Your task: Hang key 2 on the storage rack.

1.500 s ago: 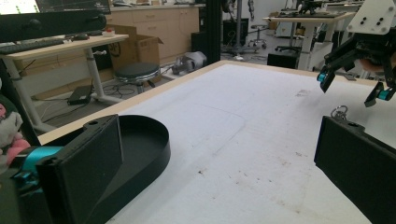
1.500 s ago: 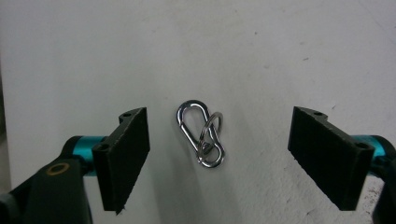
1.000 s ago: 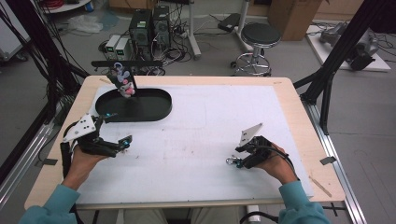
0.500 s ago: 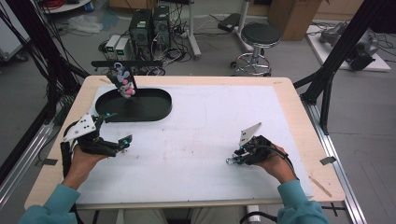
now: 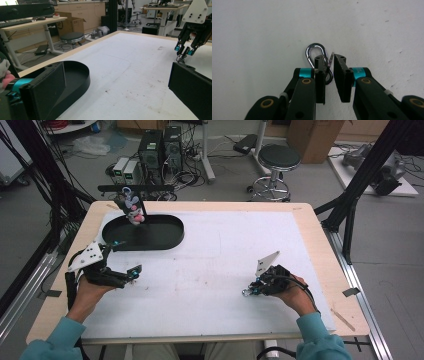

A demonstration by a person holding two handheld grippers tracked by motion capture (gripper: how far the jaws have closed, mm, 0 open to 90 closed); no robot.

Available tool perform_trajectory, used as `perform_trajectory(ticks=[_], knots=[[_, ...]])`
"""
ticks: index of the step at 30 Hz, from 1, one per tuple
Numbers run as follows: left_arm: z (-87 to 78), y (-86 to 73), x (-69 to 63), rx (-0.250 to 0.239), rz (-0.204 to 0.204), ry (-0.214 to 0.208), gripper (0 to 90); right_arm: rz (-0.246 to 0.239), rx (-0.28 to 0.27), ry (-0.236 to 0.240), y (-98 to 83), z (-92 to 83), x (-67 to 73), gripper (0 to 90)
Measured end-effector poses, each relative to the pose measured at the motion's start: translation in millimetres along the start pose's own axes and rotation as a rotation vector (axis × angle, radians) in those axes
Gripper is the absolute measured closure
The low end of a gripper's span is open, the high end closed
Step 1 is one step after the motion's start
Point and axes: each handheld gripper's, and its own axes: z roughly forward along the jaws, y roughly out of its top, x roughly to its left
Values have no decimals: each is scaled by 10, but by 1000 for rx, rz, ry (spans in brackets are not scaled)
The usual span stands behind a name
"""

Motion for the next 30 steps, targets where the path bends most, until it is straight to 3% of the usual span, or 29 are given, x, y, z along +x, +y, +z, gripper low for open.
perform_trajectory(ticks=[19, 26, 30], knots=[[22, 0, -9, 24, -7, -17, 17, -5, 0, 10, 13, -1, -13, 881], [47, 11, -14, 25, -14, -29, 17, 20, -56, 31, 19, -46, -28, 883], [61, 23, -20, 27, -13, -34, 17, 36, -132, 49, 29, -71, -61, 888]])
